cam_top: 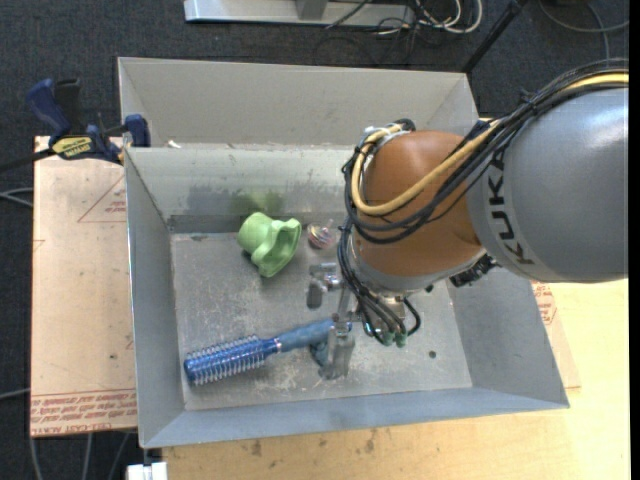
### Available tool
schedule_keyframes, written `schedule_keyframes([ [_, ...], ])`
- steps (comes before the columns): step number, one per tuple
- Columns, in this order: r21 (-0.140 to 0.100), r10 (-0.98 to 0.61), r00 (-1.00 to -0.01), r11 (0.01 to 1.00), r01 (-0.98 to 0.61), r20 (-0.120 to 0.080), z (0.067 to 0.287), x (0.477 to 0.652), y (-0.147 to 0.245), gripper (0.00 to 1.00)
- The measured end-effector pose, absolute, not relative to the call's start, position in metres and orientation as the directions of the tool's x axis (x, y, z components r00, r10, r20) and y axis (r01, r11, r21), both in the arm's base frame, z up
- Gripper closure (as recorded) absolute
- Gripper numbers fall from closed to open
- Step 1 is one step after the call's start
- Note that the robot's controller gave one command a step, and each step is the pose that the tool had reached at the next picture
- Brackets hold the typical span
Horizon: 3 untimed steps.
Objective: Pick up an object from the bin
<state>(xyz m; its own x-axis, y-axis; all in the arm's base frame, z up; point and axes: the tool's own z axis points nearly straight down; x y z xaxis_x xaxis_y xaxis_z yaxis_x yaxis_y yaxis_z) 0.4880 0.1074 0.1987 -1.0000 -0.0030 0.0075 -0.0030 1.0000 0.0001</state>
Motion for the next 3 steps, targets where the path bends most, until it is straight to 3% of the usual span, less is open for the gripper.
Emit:
schedule_keyframes([
  [1,0.003,-0.3,-0.954,0.954,-0.3,0.001,0.067,0.528,0.207,0.0],
  [2,0.001,-0.508,-0.861,0.861,-0.508,-0.004,0.1,0.523,0.216,0.0],
  [3,0.001,-0.635,-0.773,0.773,-0.635,-0.001,0.099,0.52,0.215,0.0],
])
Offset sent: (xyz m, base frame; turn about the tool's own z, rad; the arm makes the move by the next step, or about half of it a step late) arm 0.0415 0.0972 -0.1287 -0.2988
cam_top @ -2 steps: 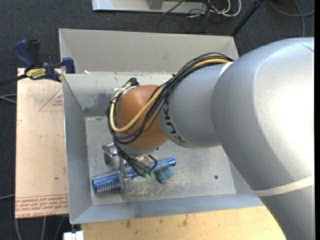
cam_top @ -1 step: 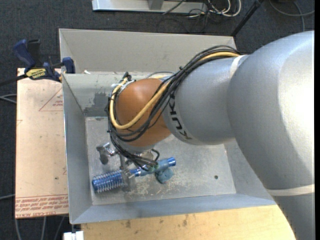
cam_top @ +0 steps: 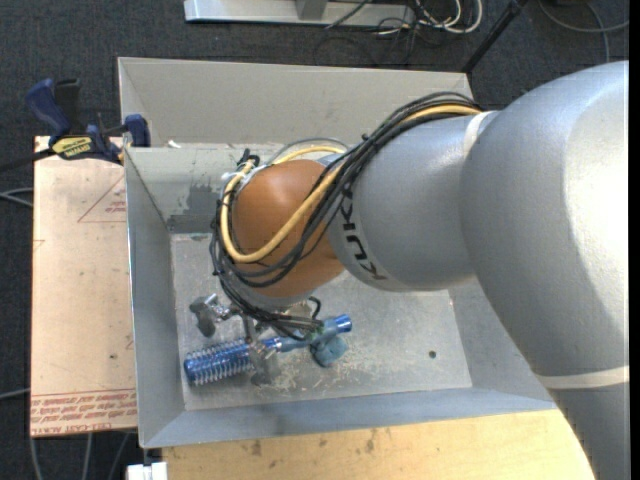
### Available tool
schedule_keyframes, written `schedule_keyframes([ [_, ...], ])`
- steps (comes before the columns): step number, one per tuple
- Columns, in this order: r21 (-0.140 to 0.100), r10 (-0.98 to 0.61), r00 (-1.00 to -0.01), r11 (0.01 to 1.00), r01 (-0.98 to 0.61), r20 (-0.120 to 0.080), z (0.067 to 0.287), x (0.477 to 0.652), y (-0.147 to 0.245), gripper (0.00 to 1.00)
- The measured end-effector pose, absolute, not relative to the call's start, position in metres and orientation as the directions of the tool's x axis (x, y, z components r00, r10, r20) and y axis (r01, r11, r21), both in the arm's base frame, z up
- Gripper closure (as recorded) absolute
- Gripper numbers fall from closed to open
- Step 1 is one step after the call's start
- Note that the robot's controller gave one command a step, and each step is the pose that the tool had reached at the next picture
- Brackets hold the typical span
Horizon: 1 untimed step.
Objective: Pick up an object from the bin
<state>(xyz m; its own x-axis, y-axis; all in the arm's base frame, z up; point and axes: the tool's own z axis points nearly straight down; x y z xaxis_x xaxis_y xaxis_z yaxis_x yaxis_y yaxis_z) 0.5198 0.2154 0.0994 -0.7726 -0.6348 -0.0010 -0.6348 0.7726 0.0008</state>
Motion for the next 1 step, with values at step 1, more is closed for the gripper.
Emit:
schedule_keyframes([
  [1,0.001,-0.695,-0.719,0.719,-0.695,0.001,0.0685,0.5153,0.2016,0.0],
])
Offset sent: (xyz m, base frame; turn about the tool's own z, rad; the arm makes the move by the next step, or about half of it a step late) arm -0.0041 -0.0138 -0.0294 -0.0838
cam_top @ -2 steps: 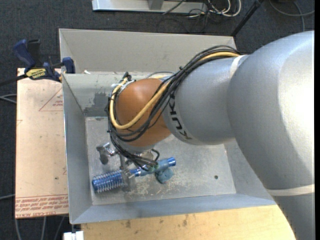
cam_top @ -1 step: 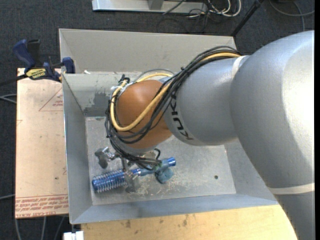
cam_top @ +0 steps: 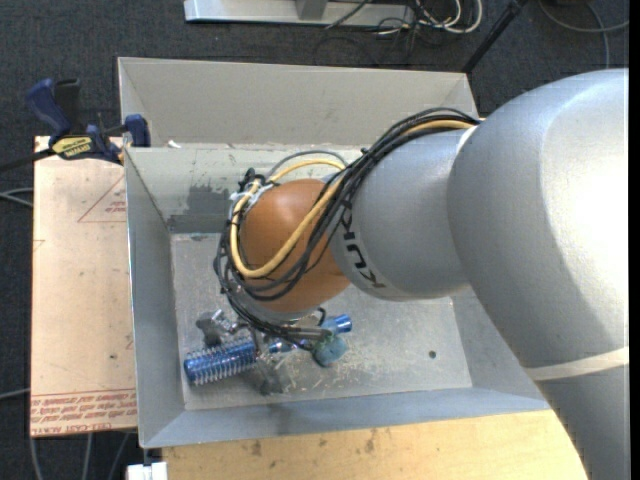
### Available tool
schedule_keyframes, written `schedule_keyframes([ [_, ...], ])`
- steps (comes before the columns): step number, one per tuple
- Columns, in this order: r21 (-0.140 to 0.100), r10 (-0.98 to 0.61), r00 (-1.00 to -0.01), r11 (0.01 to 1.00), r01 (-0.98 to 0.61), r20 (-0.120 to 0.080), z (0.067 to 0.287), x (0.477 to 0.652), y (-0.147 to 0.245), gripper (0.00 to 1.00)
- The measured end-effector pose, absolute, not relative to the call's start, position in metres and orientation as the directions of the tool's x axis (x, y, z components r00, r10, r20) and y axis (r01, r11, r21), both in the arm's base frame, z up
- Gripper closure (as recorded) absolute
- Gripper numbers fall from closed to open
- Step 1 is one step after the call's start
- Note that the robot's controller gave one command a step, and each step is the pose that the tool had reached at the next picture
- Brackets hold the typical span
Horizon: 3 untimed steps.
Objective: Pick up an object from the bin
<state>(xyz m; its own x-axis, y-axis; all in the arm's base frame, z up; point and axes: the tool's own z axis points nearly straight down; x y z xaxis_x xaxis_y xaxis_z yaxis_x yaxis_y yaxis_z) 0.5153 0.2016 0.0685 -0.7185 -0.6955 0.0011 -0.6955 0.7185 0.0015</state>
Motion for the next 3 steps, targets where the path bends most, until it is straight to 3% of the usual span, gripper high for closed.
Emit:
schedule_keyframes([
  [1,0.002,-0.693,-0.721,0.72,-0.693,-0.001,0.068,0.515,0.202,0.0],
  [2,0.002,-0.693,-0.72,0.72,-0.693,0.0,0.068,0.515,0.202,1.0],
  [3,0.001,-0.691,-0.722,0.722,-0.691,-0.002,0.078,0.515,0.202,1.0],
])
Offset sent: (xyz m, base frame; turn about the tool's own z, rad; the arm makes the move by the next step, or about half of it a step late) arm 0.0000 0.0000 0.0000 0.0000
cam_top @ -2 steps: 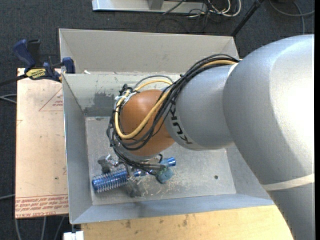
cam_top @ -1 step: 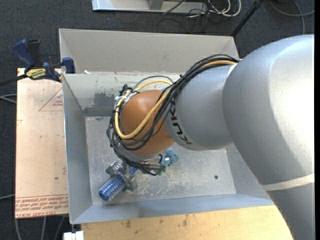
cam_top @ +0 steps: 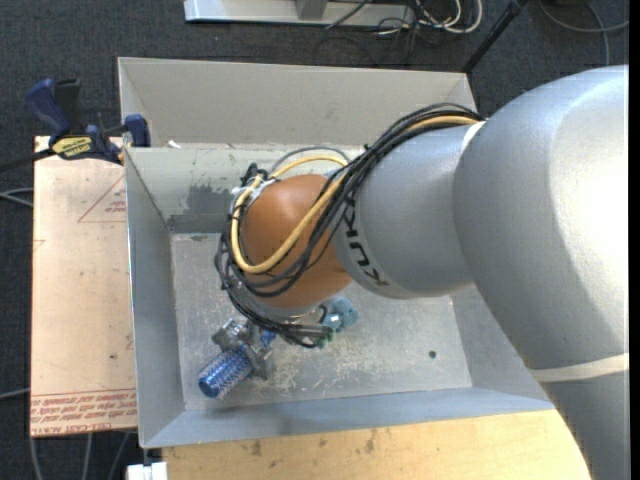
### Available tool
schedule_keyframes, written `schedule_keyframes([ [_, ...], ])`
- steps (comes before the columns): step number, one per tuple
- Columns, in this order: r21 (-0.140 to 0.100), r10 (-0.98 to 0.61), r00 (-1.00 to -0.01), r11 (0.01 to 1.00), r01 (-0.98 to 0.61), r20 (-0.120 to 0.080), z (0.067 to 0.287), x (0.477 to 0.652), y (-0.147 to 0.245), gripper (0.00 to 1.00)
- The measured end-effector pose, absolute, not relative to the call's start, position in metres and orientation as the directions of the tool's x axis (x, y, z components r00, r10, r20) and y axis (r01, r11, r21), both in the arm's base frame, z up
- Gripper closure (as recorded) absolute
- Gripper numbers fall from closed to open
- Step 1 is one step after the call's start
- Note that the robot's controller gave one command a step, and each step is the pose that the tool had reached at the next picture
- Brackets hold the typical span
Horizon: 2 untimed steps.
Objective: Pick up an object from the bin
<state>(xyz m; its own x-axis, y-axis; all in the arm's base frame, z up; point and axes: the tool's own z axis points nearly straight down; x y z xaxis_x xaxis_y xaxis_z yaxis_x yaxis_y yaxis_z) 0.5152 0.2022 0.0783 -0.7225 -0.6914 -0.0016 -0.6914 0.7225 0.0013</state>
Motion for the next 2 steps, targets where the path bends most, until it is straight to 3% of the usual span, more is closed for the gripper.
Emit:
schedule_keyframes([
  [1,-0.002,-0.69,-0.724,0.724,-0.69,-0.008,0.1518,0.5167,0.2034,1.0],
  [2,0.0,-0.688,-0.726,0.726,-0.688,-0.003,0.159,0.5169,0.204,1.0],
])
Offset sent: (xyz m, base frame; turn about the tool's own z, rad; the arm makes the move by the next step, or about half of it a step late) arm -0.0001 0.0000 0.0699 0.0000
